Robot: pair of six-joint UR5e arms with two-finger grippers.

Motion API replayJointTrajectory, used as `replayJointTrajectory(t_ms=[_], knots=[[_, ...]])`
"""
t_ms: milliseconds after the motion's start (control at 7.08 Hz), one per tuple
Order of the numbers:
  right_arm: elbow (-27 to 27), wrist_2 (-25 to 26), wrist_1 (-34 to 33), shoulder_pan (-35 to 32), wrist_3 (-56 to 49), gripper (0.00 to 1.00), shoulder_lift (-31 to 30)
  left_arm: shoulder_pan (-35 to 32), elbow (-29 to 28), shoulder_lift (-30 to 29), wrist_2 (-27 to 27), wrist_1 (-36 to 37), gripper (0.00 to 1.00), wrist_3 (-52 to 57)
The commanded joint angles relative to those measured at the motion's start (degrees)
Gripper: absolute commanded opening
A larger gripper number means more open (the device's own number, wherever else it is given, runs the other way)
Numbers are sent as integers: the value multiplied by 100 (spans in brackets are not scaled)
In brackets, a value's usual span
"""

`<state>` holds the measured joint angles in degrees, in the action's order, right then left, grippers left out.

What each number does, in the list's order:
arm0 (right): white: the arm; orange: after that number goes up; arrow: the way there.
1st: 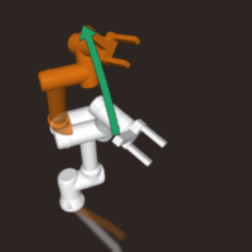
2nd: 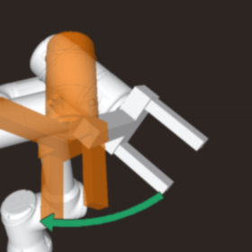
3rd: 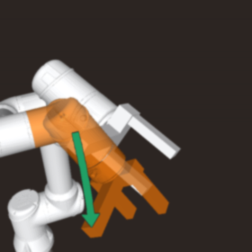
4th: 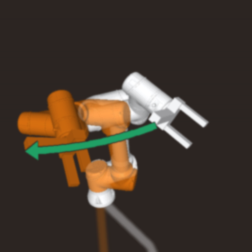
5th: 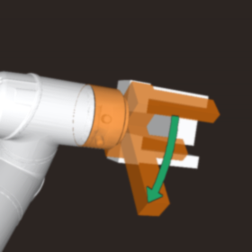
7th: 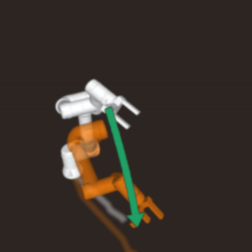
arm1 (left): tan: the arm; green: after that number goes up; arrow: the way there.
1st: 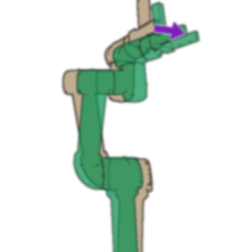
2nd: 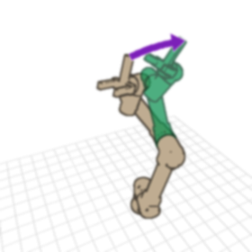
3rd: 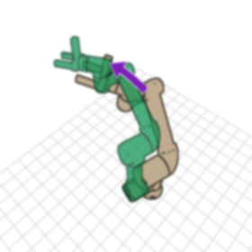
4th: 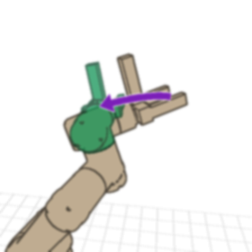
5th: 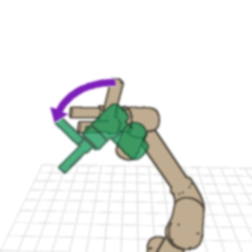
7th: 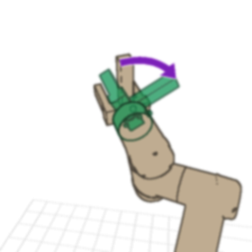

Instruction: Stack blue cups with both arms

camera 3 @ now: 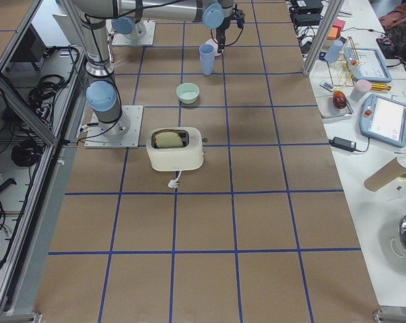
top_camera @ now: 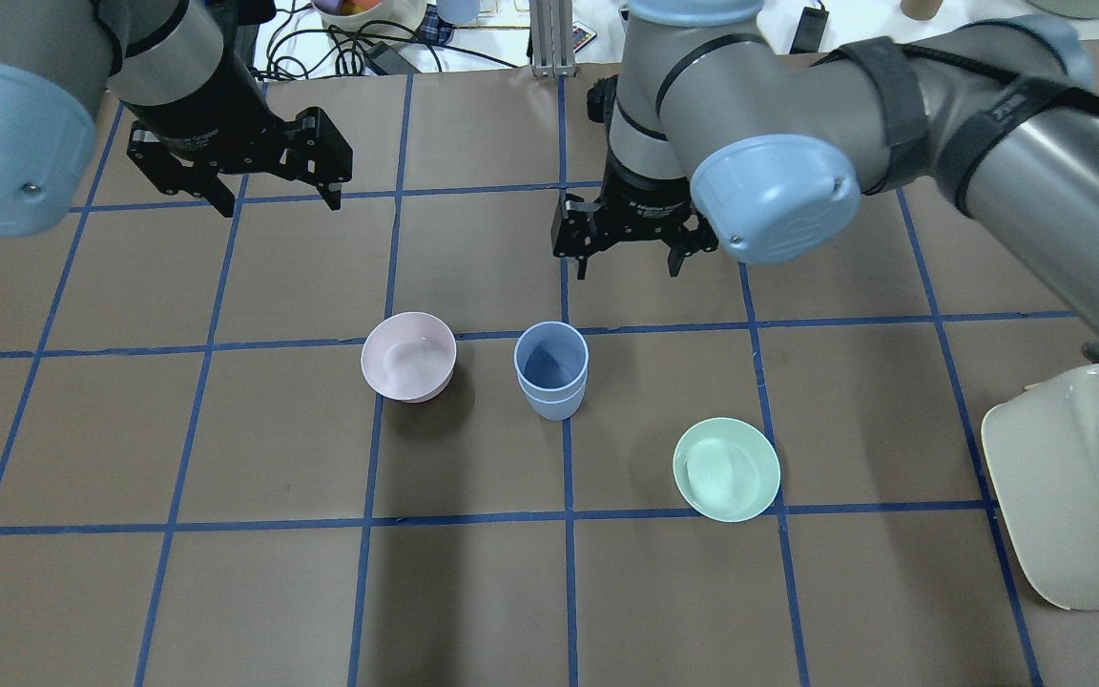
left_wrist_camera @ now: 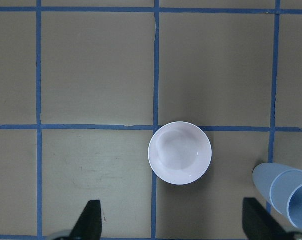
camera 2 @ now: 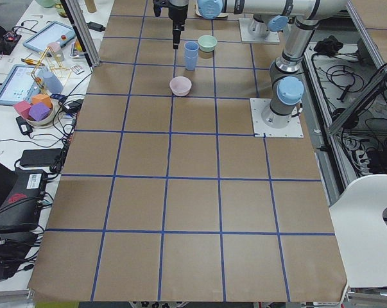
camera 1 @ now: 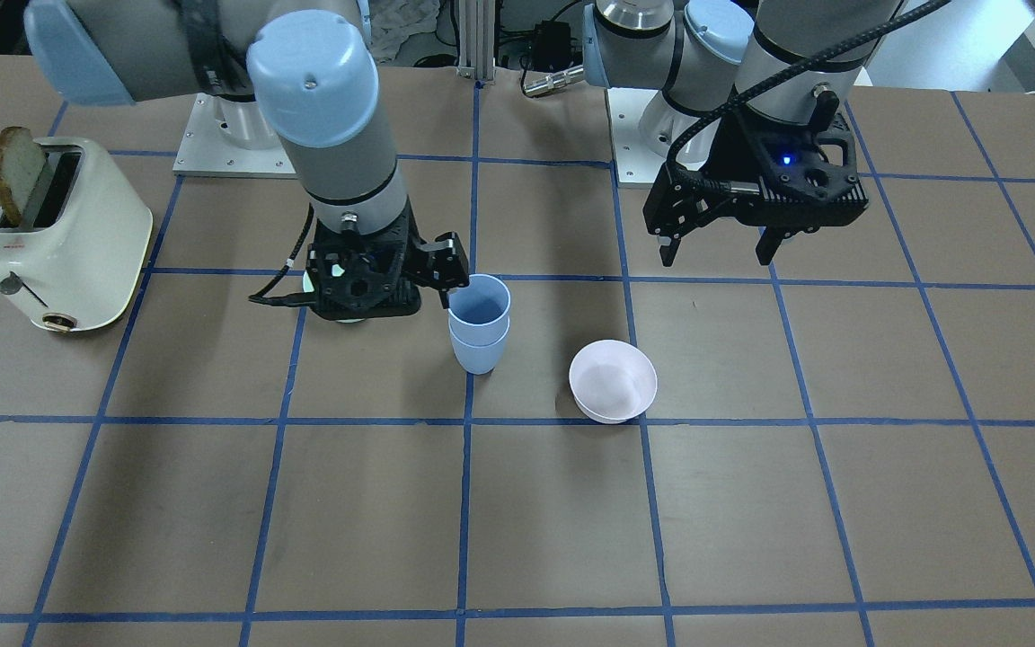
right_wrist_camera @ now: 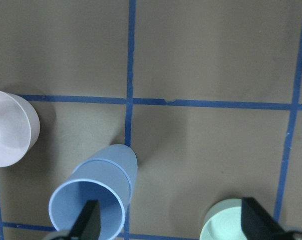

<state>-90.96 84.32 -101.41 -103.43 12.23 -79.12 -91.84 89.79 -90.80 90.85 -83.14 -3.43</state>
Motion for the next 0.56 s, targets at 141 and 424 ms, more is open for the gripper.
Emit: replayJointTrajectory(t_ms=[141,424], knots=[[17,390,893,613,-177,100,-751,-1,3,9,3,-9,100,0],[17,392,1482,990,-744,100,-1121,-1,3,9,3,-9,100,0]])
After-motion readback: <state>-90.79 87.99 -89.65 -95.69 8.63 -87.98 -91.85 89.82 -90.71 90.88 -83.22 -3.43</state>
